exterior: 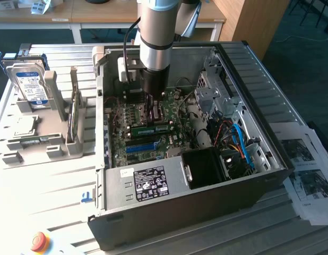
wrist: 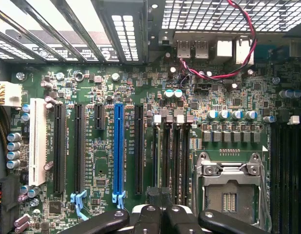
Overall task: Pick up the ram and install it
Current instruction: 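Press down the ram until it locks into place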
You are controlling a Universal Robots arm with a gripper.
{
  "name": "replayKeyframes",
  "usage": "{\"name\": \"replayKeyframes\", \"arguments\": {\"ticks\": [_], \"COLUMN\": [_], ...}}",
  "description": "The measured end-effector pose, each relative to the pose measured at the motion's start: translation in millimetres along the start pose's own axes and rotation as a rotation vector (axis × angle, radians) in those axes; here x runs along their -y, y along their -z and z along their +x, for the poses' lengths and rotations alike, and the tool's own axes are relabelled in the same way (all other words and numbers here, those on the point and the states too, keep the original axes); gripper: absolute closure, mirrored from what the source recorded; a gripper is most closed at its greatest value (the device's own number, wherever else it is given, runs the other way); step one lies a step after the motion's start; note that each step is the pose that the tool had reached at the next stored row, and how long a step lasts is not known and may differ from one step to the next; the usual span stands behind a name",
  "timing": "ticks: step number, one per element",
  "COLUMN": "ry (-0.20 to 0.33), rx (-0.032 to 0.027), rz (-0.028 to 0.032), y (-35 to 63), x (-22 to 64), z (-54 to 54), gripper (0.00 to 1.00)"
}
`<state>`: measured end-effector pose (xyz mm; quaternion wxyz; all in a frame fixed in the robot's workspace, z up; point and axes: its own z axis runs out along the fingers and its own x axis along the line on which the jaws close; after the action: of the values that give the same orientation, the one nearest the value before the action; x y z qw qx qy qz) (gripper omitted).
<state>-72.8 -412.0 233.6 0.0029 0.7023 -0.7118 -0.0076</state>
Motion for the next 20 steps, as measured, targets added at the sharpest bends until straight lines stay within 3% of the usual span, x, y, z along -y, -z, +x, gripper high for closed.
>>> {"name": "replayKeyframes", "arguments": {"ticks": [20], "ry": [0.000], "rx": [-0.0002], "rz": [0.0000], "y": [-3.7], "x": [-0.2], "z": [0.0], "gripper": [0.90]}}
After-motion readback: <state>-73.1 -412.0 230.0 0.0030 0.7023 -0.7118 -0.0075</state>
